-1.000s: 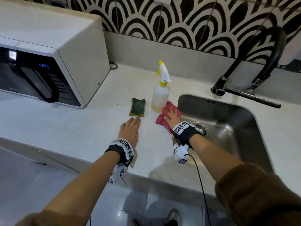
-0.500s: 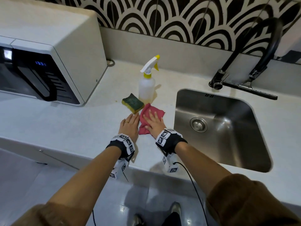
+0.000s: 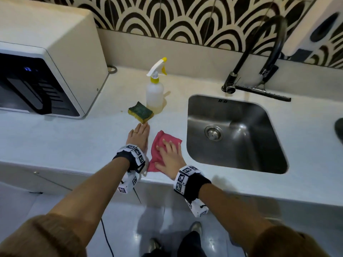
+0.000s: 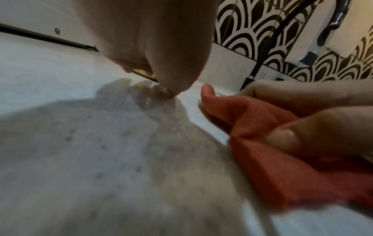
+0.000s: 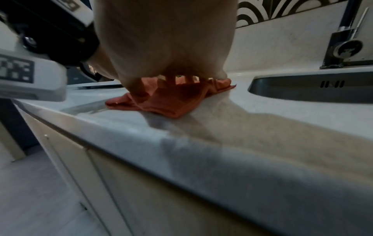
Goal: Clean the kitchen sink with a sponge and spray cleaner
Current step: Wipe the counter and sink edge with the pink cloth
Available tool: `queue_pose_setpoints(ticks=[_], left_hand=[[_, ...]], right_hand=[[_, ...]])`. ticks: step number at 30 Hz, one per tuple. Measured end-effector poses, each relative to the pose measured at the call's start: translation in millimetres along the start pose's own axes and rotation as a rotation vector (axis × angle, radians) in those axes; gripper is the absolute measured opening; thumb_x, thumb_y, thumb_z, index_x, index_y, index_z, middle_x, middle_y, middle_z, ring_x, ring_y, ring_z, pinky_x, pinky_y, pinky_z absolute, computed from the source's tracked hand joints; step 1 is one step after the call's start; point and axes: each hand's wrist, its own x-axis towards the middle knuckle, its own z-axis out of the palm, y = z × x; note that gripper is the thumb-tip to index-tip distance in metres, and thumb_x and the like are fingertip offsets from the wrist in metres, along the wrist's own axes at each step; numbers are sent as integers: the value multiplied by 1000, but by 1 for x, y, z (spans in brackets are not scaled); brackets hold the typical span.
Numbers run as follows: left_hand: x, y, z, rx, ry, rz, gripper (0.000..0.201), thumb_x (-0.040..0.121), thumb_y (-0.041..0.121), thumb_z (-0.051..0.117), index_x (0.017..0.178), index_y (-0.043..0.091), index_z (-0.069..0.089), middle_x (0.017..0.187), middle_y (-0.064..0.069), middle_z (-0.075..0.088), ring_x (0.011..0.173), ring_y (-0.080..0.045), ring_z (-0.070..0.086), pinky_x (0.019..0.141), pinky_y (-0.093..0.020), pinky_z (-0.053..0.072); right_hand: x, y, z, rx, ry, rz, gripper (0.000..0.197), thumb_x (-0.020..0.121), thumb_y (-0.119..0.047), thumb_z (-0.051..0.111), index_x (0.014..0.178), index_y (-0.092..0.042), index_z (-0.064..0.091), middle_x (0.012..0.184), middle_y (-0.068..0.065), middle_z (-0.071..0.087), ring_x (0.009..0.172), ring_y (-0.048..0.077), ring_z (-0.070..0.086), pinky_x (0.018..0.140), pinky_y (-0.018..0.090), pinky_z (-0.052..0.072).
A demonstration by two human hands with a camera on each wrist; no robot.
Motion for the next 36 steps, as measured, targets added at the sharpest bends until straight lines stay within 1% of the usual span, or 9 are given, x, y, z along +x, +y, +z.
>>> queue_pose_setpoints(ticks=[3, 5, 8, 10, 12, 14, 16, 26, 36], left_hand=[[-19, 4, 2, -20, 33, 3, 54, 101, 21, 26, 151, 12, 9, 160, -1, 5, 148, -23, 4, 118, -43, 12], [-36, 9, 8, -73, 48, -14, 54, 101, 26, 23, 152, 13, 10, 160, 0, 4, 148, -22, 1, 119, -43, 10], [-60, 16, 23, -81, 26, -24, 54, 102, 30, 20, 152, 15, 6, 160, 1, -1, 148, -20, -2, 120, -43, 7], [-73, 20, 32, -73, -7, -30, 55, 102, 32, 17, 152, 15, 2, 160, 1, -7, 148, -19, -6, 120, -42, 3], [-81, 23, 35, -55, -27, -40, 55, 102, 32, 16, 152, 15, -1, 160, 1, -10, 148, -19, -7, 120, -43, 1], [-83, 24, 36, -38, -32, -47, 55, 103, 31, 16, 152, 15, -2, 159, 1, -11, 148, -20, -7, 119, -44, 0], [-83, 25, 36, -38, -56, -56, 55, 103, 32, 15, 152, 16, -4, 159, 1, -13, 148, -20, -9, 120, -44, -1], [-87, 29, 32, -24, -107, -74, 55, 102, 34, 11, 151, 16, -8, 159, 2, -16, 147, -20, -12, 120, -44, -2], [-89, 34, 27, 15, -112, -83, 55, 103, 32, 12, 151, 15, -6, 159, 0, -13, 148, -22, -8, 120, -46, 2]], right_hand=[[-18, -7, 12, -11, 56, 26, 69, 86, -51, 44, 141, -9, 32, 157, 14, 12, 145, 34, 5, 116, 57, -9], [-25, -11, 20, -20, 117, 11, 71, 87, -51, 30, 139, -3, 35, 157, 15, 10, 146, 33, 1, 113, 49, -18], [-30, -14, 31, 85, 146, 8, 85, 82, -57, 1, 149, -6, 15, 159, 9, -7, 147, 24, -11, 114, 38, -17], [-33, -14, 36, 107, 125, 10, 84, 82, -59, -5, 151, -12, 2, 159, 6, -13, 147, 21, -14, 115, 36, -14], [-35, -13, 36, 77, 104, 15, 79, 85, -58, -2, 151, -13, -2, 159, 6, -12, 147, 22, -12, 118, 38, -10], [-37, -10, 36, 66, 95, 25, 70, 96, -52, 14, 151, -12, 0, 159, 7, -10, 147, 23, -10, 119, 40, -7], [-42, -7, 37, 64, 90, 21, 67, 99, -45, 25, 151, -12, 0, 159, 7, -10, 147, 23, -9, 119, 40, -6], [-74, 22, 40, 51, 78, -4, 63, 100, -43, 24, 151, -14, -2, 159, 5, -10, 147, 21, -10, 119, 38, -6], [-103, 67, 42, 45, 92, 18, 61, 100, -38, 24, 151, -16, -2, 159, 3, -10, 148, 20, -9, 120, 37, -4]])
